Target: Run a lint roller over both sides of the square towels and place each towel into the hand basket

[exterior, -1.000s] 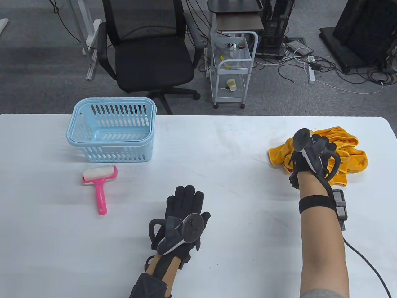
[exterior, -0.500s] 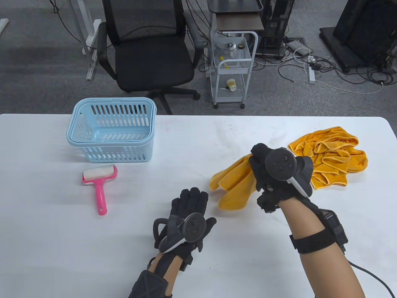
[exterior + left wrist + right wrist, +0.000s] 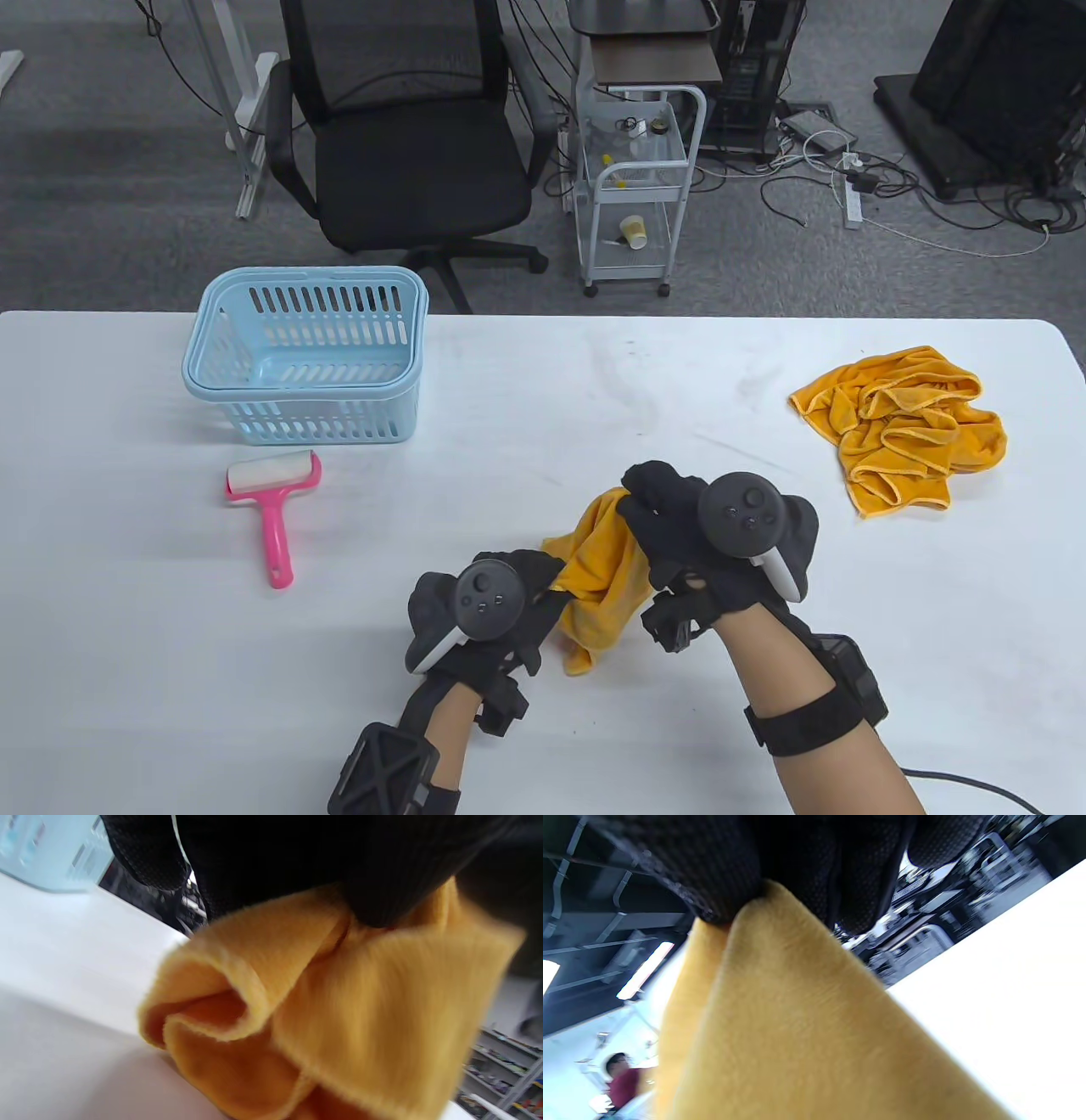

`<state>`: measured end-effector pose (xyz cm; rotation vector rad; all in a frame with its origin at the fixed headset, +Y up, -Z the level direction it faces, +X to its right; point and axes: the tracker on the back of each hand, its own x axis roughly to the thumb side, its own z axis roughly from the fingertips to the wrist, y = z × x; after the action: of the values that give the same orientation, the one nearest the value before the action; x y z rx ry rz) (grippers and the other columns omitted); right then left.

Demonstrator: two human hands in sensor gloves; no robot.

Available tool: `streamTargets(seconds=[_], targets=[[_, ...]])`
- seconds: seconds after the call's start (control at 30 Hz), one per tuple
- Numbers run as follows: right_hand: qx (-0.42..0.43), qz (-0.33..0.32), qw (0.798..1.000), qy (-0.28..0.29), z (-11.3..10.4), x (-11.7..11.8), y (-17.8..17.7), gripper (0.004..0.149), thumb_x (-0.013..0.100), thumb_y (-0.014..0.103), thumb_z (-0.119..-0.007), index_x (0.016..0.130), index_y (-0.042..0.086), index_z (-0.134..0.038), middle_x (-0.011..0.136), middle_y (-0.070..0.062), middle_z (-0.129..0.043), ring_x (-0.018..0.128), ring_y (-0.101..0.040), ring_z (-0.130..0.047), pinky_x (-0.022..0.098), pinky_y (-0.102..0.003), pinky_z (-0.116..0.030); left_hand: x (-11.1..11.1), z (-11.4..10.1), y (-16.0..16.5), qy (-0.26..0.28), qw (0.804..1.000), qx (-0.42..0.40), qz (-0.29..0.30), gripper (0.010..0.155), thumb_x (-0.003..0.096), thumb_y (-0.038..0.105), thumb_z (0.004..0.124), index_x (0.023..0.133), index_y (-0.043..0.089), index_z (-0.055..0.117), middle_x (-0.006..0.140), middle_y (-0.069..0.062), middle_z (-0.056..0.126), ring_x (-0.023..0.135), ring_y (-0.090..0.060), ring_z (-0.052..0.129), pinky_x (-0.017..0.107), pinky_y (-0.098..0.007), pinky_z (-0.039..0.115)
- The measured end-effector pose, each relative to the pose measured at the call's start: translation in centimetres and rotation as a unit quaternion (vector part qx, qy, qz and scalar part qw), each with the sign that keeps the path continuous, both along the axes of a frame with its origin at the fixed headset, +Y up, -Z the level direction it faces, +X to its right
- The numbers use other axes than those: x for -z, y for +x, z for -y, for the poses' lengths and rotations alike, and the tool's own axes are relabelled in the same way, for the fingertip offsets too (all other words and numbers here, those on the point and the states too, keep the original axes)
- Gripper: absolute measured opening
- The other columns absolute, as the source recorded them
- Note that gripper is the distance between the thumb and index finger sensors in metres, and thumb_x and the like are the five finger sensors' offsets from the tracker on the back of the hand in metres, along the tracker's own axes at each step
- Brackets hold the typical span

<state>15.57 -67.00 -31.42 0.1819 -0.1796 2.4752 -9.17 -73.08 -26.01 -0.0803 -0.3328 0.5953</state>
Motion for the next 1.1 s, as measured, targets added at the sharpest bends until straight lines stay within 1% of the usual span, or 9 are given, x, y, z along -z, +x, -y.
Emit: streamTargets(seconds=[0.13,0.23,0.33,0.43,0.53,0.67,0.8,0.97,1.1], targets=[[-0.024,0.003,0.999,-0.033,3.3,-0.1,1.0,0.066,0.052,0.046,-0.08,0.105,0.014,-0.058,0.1,-0.018,-0.072,0.097,-0.047,-0.063,0.066,-0.069,-0.053,0.1,0.0,0.0,-0.007,1.0,-0.007,0.007,0.034,0.0525,0.045,0.075,0.081,0.031,0.087,0.091,0.002,0.092,0.085,-0.033,0.092,0.072,-0.068,0.058],[-0.041,-0.037,0.998,0.007,2.8,-2.3,0.0,0.071,0.053,0.049,-0.075,0.109,0.014,-0.05,0.107,-0.021,-0.057,0.101,-0.05,-0.048,0.067,-0.07,-0.048,0.1,-0.1,-0.1,-0.008,1.0,-0.009,0.003,0.034,0.0525,0.046,0.075,0.078,0.029,0.089,0.088,0.002,0.095,0.083,-0.034,0.094,0.072,-0.068,0.059],[-0.075,-0.123,0.989,0.036,2.1,-5.1,-1.9,0.077,0.05,0.058,-0.077,0.11,0.016,-0.053,0.109,-0.021,-0.056,0.102,-0.051,-0.047,0.067,-0.071,-0.048,0.0,-0.4,-0.4,-0.007,1.0,-0.022,-0.006,0.034,0.0525,0.046,0.075,0.077,0.028,0.09,0.087,0.002,0.096,0.082,-0.034,0.095,0.071,-0.068,0.06],[-0.12,-0.168,0.978,0.029,2.7,-6.8,-3.6,0.09,0.045,0.064,-0.082,0.11,0.009,-0.052,0.109,-0.024,-0.056,0.101,-0.054,-0.049,0.065,-0.072,-0.05,-0.1,-0.8,-0.5,-0.003,0.999,-0.037,-0.008,0.034,0.0525,0.046,0.076,0.076,0.027,0.091,0.085,0.002,0.097,0.081,-0.034,0.096,0.071,-0.068,0.061],[-0.194,-0.166,0.965,0.053,4.4,-7.4,-4.9,0.093,0.043,0.063,-0.086,0.109,0.008,-0.052,0.108,-0.024,-0.058,0.101,-0.053,-0.051,0.065,-0.072,-0.051,-0.4,-1.1,-0.6,0.007,0.999,-0.046,-0.005,0.035,0.0525,0.047,0.075,0.073,0.026,0.093,0.083,0.002,0.099,0.08,-0.034,0.097,0.07,-0.068,0.06],[-0.232,-0.144,0.959,0.075,6.7,-7.1,-5.0,0.085,0.043,0.062,-0.086,0.107,0.013,-0.058,0.107,-0.018,-0.063,0.101,-0.049,-0.057,0.067,-0.07,-0.053,-0.9,-1.6,-0.1,0.027,0.999,-0.021,0.005,0.036,0.0526,0.047,0.075,0.074,0.026,0.095,0.087,0.001,0.099,0.083,-0.036,0.096,0.07,-0.069,0.06],[-0.197,-0.115,0.97,0.084,6.8,-6.8,-4.3,0.051,0.053,0.045,-0.078,0.098,0.023,-0.075,0.102,-0.014,-0.074,0.097,-0.045,-0.068,0.066,-0.067,-0.058,-1.4,-1.8,0.6,0.069,0.996,0.052,-0.014,0.04,0.0526,0.047,0.074,0.083,0.027,0.091,0.097,-0.001,0.092,0.088,-0.039,0.094,0.071,-0.069,0.06],[-0.17,-0.138,0.974,0.06,6.2,-6.7,-3.7,0.057,0.055,0.044,-0.07,0.106,0.023,-0.063,0.107,-0.018,-0.064,0.099,-0.048,-0.062,0.065,-0.069,-0.057,-2.0,-2.6,0.4,0.134,0.983,0.093,-0.081,0.037,0.0502,0.046,0.081,0.085,0.033,0.089,0.101,0.001,0.088,0.09,-0.036,0.094,0.072,-0.066,0.062],[-0.088,-0.155,0.983,0.051,5.6,-6.7,-3.2,0.046,0.053,0.038,-0.076,0.097,0.025,-0.073,0.104,-0.014,-0.069,0.098,-0.045,-0.066,0.065,-0.069,-0.059,-2.0,-2.9,-0.2,0.142,0.981,0.085,-0.103,0.034,0.0482,0.04,0.086,0.082,0.033,0.088,0.098,0.004,0.089,0.089,-0.033,0.093,0.073,-0.066,0.061]])
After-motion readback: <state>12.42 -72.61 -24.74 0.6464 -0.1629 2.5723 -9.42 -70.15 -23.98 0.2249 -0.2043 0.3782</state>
